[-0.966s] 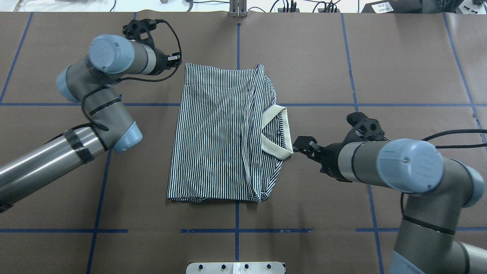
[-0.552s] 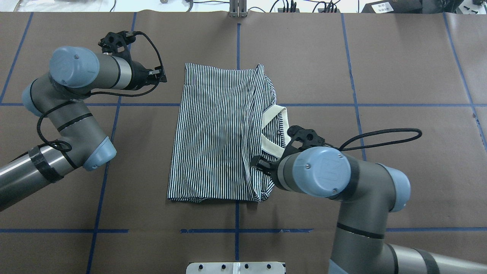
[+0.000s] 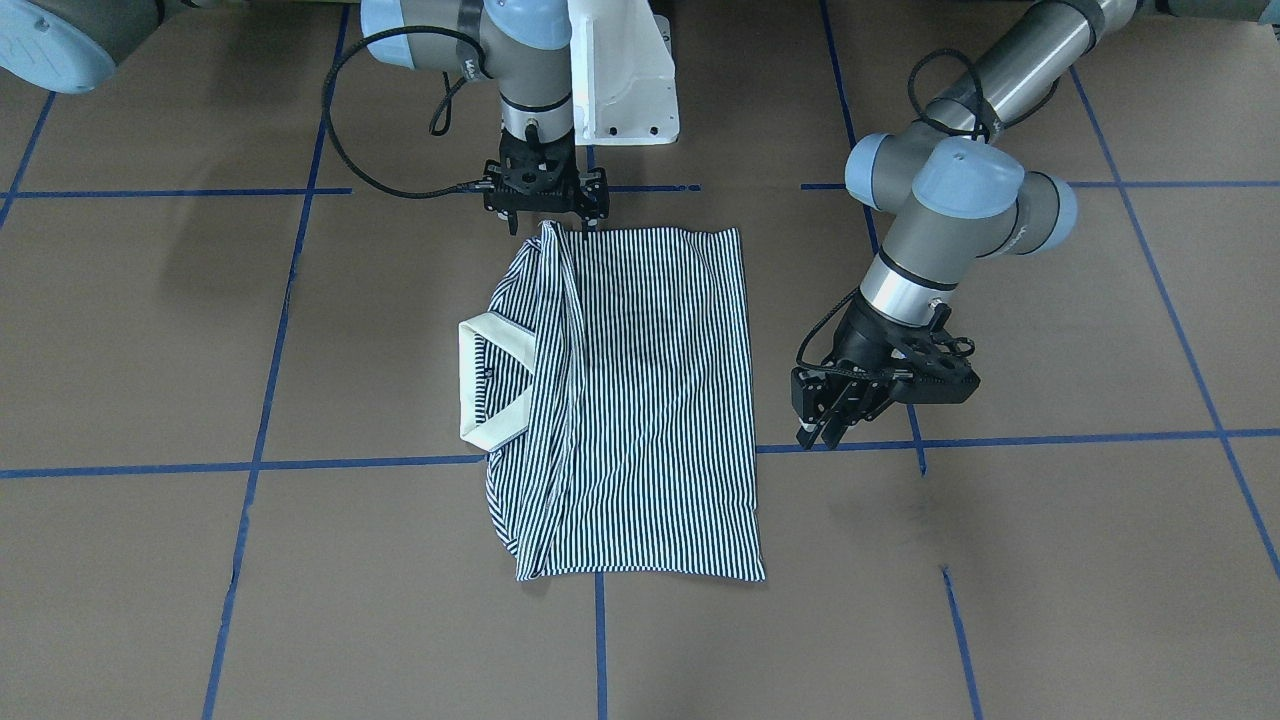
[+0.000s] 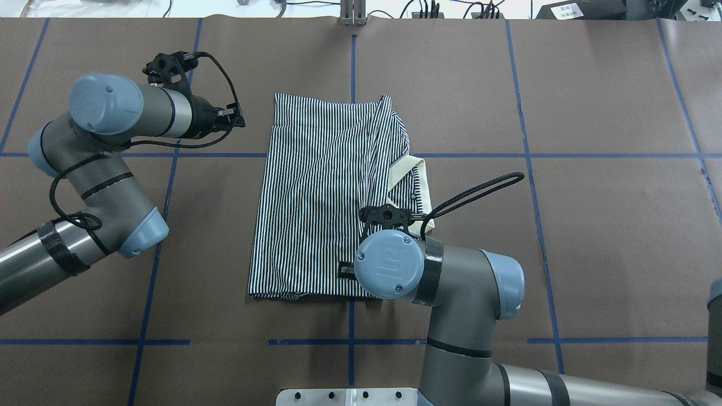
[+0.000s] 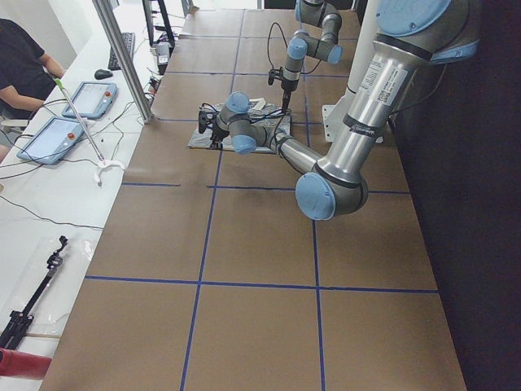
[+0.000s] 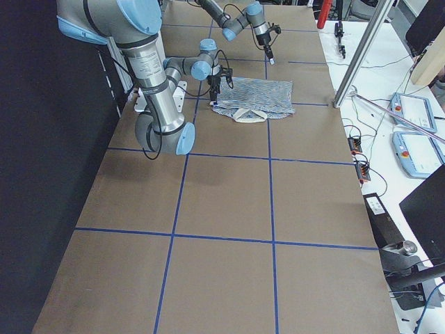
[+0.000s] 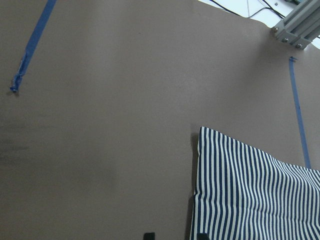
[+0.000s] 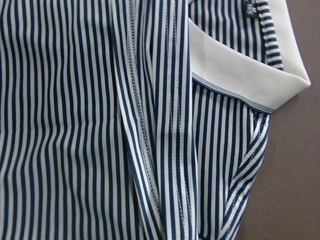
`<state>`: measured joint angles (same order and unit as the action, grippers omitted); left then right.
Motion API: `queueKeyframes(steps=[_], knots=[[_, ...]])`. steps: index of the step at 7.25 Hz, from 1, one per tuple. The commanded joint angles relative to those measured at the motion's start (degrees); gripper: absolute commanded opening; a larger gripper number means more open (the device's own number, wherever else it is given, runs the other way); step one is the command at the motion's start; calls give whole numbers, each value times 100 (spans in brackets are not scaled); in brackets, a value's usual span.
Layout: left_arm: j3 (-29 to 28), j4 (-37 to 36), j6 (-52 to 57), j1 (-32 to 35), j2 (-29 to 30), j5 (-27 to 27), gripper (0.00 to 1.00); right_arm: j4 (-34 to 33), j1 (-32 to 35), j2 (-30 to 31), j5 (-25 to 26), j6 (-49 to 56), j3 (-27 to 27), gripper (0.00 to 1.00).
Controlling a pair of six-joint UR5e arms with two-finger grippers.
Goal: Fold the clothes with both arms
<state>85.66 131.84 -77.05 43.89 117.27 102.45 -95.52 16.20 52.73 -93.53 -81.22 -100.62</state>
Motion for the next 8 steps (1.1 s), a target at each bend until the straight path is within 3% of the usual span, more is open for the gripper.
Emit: queueKeyframes(steps=[1,5,8], knots=[[-5,0,-55,-21,-3,3,39,-72,-11,-70,-7,570,235,100],[30,0,-55,-21,-3,12,39,-326,58,183,28,1071,166,100],[99,0,-55,-12,-3,12,39,-327,287,1095,1,1590,-640,100]])
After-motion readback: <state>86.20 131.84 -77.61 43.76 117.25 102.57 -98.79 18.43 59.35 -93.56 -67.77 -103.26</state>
